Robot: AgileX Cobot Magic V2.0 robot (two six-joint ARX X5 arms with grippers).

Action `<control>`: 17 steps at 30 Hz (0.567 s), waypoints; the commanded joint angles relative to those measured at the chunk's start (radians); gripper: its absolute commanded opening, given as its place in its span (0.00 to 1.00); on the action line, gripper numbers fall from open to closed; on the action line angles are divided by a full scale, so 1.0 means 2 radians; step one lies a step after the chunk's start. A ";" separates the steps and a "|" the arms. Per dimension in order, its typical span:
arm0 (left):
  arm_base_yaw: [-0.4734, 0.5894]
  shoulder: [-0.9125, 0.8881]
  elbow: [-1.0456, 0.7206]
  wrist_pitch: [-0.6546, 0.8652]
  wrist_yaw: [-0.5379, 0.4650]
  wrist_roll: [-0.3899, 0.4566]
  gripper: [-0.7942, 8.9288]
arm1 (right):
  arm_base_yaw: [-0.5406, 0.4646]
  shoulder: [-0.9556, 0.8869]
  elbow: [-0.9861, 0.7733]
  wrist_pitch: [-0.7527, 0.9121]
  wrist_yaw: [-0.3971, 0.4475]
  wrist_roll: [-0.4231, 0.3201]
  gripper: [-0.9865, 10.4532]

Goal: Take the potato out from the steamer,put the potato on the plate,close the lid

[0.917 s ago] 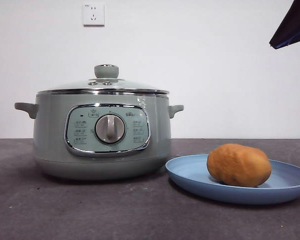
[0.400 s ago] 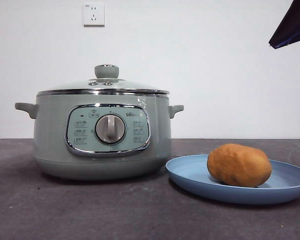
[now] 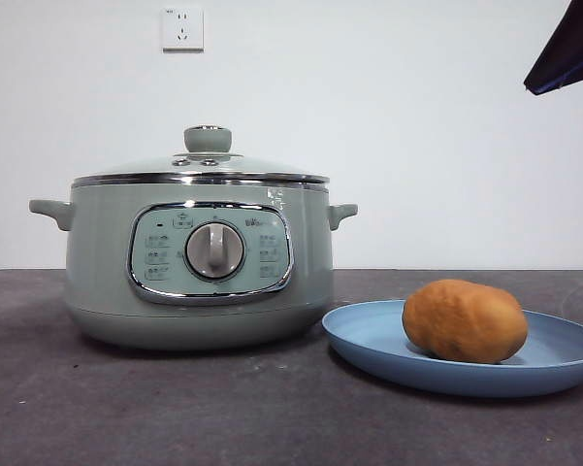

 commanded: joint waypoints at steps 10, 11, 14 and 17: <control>0.026 -0.163 -0.242 0.057 -0.019 -0.038 0.08 | 0.001 0.000 0.001 0.002 0.001 0.003 0.09; 0.026 -0.174 -0.257 0.057 -0.023 -0.046 0.08 | 0.001 0.000 0.001 0.002 0.001 0.003 0.09; 0.026 -0.199 -0.290 0.054 -0.027 -0.062 0.08 | 0.001 0.000 0.001 0.002 0.001 0.003 0.09; 0.026 -0.221 -0.312 0.043 -0.027 -0.069 0.08 | 0.001 0.000 0.001 0.002 0.001 0.003 0.09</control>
